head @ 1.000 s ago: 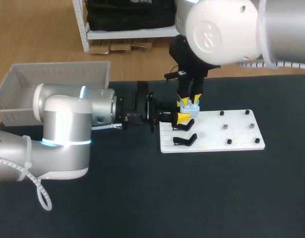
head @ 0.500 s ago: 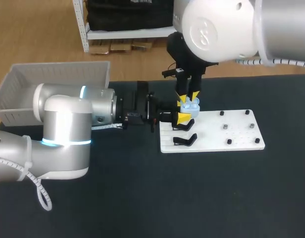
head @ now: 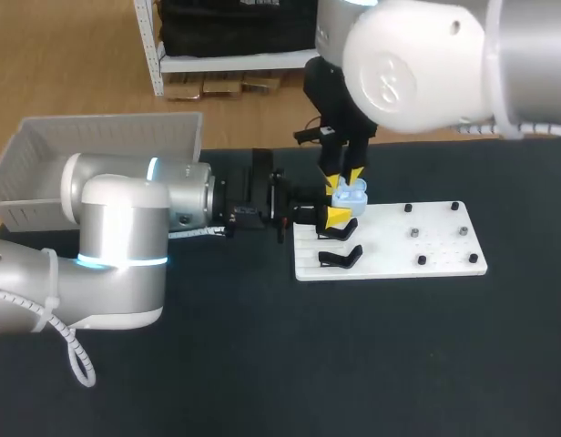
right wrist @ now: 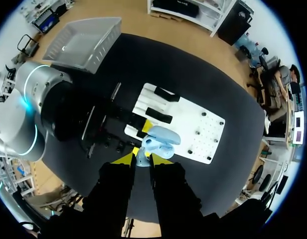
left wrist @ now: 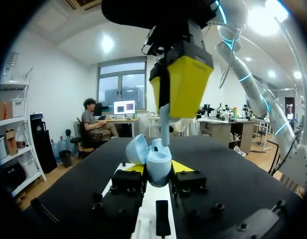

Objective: Pick up each earbud case from the left stands, insert the matching earbuds, close the lid, and place the case in the box.

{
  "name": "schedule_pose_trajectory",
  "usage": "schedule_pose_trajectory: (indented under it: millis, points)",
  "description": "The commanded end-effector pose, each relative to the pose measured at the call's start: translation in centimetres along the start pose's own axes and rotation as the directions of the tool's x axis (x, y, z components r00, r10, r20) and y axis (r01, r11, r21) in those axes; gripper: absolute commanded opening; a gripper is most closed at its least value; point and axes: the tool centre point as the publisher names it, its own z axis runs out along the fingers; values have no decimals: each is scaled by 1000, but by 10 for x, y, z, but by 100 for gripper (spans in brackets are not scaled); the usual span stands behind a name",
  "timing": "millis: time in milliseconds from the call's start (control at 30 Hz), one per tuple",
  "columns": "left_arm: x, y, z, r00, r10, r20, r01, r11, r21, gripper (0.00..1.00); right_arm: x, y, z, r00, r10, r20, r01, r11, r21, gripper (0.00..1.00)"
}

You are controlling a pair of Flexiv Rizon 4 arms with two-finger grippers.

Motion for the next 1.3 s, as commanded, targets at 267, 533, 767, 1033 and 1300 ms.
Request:
schedule_pose_trajectory:
  millis: [267,533,767,1033,1300]
  points:
    - [1,0,0,1000,2,4,-2,1000,-3,0,12,-2,-2,993,-9,121,10,1000,-11,0]
    - [1,0,0,1000,2,4,-2,1000,-3,0,8,-1,0,992,-19,125,21,1000,-14,0]
    - [1,0,0,1000,2,4,-2,1000,-3,0,5,-2,6,993,-24,118,26,1000,-10,0]
    - [1,0,0,1000,2,4,-2,1000,-3,0,3,-3,10,993,-21,117,22,1000,-9,0]
    - [1,0,0,1000,2,4,-2,1000,-3,0,1,-5,12,993,-17,118,18,1000,-5,0]
